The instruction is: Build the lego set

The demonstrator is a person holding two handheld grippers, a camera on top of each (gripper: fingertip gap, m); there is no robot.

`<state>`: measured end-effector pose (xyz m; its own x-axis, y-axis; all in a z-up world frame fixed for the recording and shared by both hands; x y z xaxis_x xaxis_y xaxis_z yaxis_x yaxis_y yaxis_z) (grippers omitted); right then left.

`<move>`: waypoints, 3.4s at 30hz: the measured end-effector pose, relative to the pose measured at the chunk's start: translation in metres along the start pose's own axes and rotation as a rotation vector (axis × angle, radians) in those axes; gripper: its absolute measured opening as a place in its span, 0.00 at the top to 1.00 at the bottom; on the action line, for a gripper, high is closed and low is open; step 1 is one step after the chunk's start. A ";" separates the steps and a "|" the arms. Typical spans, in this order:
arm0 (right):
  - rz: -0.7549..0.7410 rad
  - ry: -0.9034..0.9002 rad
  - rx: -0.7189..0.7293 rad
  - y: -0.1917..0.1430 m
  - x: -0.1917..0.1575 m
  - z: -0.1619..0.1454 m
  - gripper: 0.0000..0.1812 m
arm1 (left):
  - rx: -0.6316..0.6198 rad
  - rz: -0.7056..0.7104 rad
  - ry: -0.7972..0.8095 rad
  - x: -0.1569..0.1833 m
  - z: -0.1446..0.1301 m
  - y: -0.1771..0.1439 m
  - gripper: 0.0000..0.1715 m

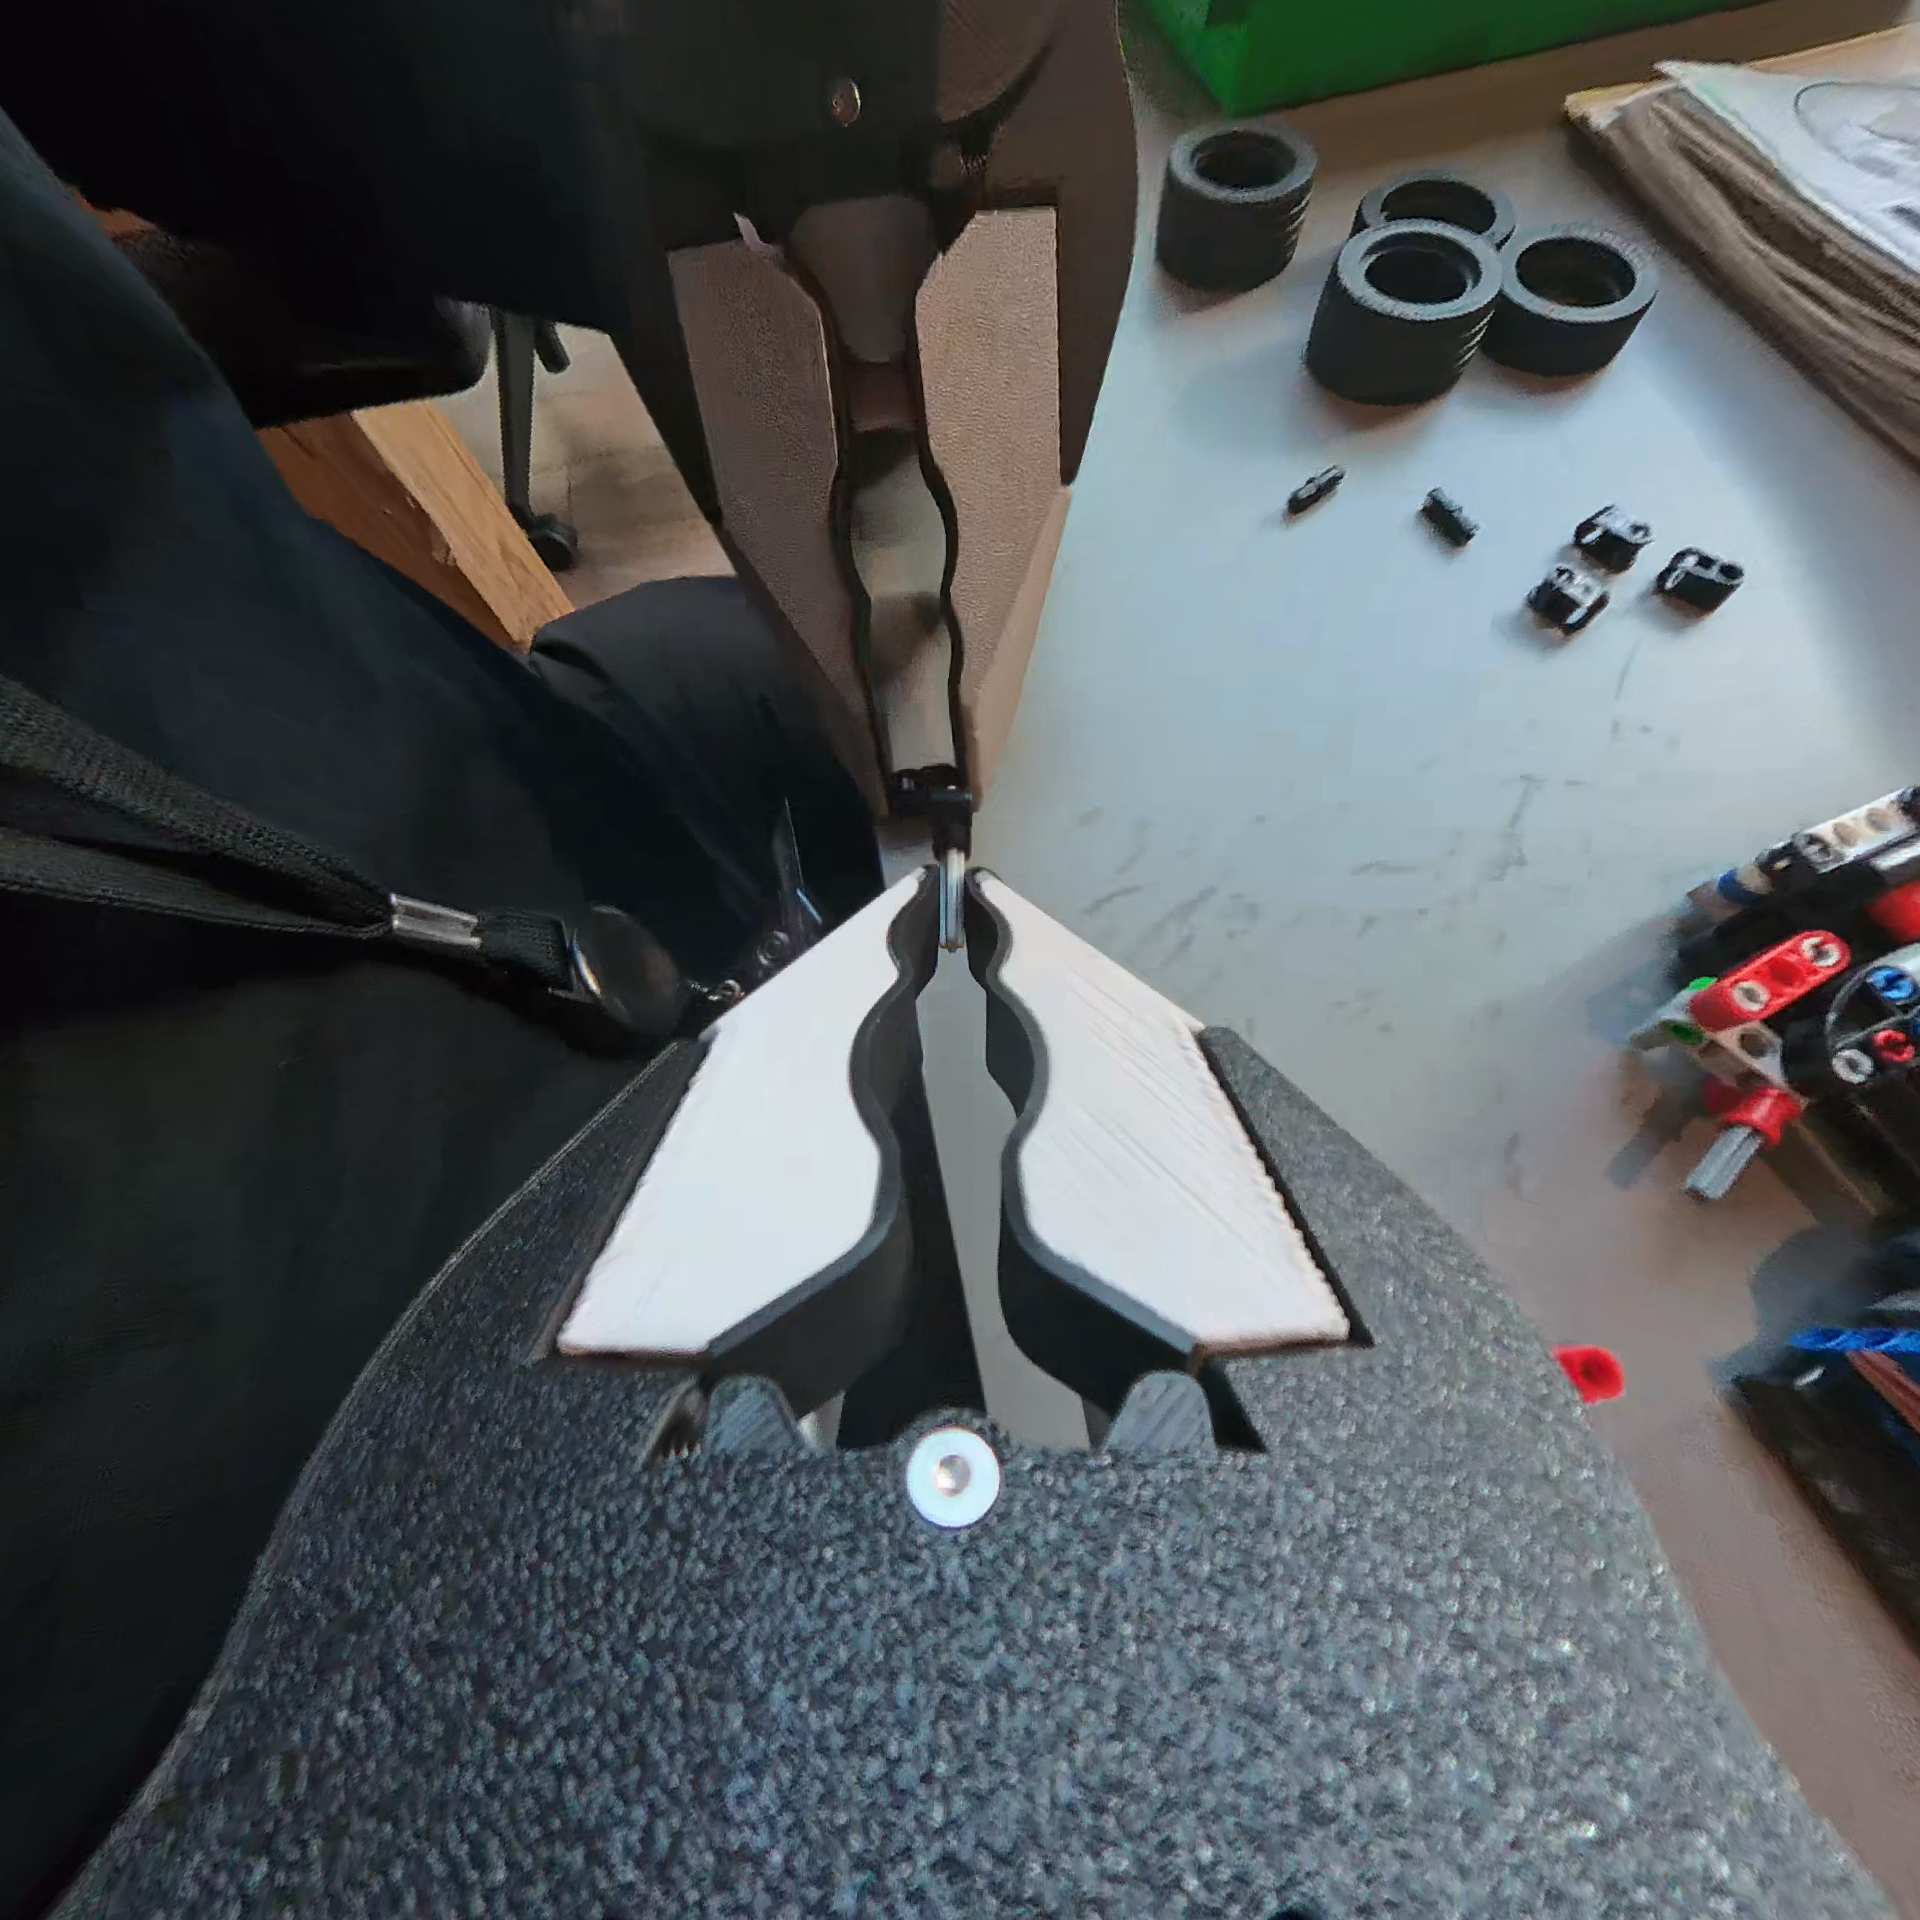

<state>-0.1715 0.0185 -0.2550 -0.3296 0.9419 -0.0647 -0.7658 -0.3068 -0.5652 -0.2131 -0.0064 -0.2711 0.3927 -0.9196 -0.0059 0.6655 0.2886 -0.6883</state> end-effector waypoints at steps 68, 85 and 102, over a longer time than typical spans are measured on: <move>-0.018 -0.044 -0.048 0.022 -0.007 -0.006 0.98 | -0.001 -0.026 -0.022 -0.003 -0.004 -0.002 0.93; 0.037 0.007 -0.067 0.007 -0.004 -0.016 1.00 | 0.000 -0.028 -0.030 -0.004 -0.004 -0.002 0.93; -0.002 -0.020 -0.060 0.010 -0.001 -0.015 1.00 | -0.004 -0.026 -0.036 -0.003 -0.004 -0.002 0.93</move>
<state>-0.1702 0.0165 -0.2727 -0.3396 0.9393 -0.0479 -0.7318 -0.2959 -0.6139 -0.2183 -0.0048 -0.2728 0.3980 -0.9166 0.0383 0.6736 0.2636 -0.6905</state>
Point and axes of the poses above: each gripper's, where its closed fingertips meet, y out along the fingers, z out of its top, x = y × z across the jaws, the point moved 2 cm from there along -y, back along the fingers
